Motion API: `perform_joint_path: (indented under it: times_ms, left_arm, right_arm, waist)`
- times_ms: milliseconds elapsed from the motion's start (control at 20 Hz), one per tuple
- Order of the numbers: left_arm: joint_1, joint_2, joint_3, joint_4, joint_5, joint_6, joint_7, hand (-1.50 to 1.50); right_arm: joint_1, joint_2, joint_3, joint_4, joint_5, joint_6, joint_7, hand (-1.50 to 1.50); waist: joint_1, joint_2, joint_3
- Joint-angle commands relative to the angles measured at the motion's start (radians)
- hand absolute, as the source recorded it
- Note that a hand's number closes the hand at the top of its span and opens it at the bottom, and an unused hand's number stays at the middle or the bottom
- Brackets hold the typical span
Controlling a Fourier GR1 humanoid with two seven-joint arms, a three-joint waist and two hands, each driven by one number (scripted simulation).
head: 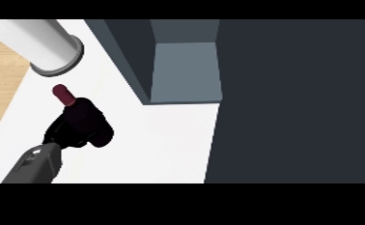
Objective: Pick up the wine, place it into the cabinet and close the cabinet
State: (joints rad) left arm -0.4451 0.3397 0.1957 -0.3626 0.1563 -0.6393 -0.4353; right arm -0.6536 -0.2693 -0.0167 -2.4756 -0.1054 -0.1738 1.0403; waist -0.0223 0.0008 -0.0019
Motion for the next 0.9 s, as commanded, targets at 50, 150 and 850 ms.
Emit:
perform_joint_path:
  times_ms: [50,150,850]
  left_arm:
    - [0.013,0.011,-0.069,-0.046,-0.098,-0.008,-0.178,1.50]
    - [0.016,0.001,-0.064,-0.101,-0.083,0.023,-0.172,1.50]
    - [0.168,-0.329,-0.123,-0.552,-0.132,0.581,-0.397,1.50]
  right_arm:
    - [0.048,0.007,0.018,-0.118,-0.058,-0.004,0.072,-1.50]
    - [0.063,0.003,-0.006,-0.120,-0.076,0.000,0.067,-1.50]
    - [0.080,-0.013,-0.014,-0.096,-0.080,0.007,0.067,-1.50]
  waist:
    - [-0.006,0.001,-0.001]
    - [0.009,-0.004,0.001]
    - [0.034,-0.017,0.004]
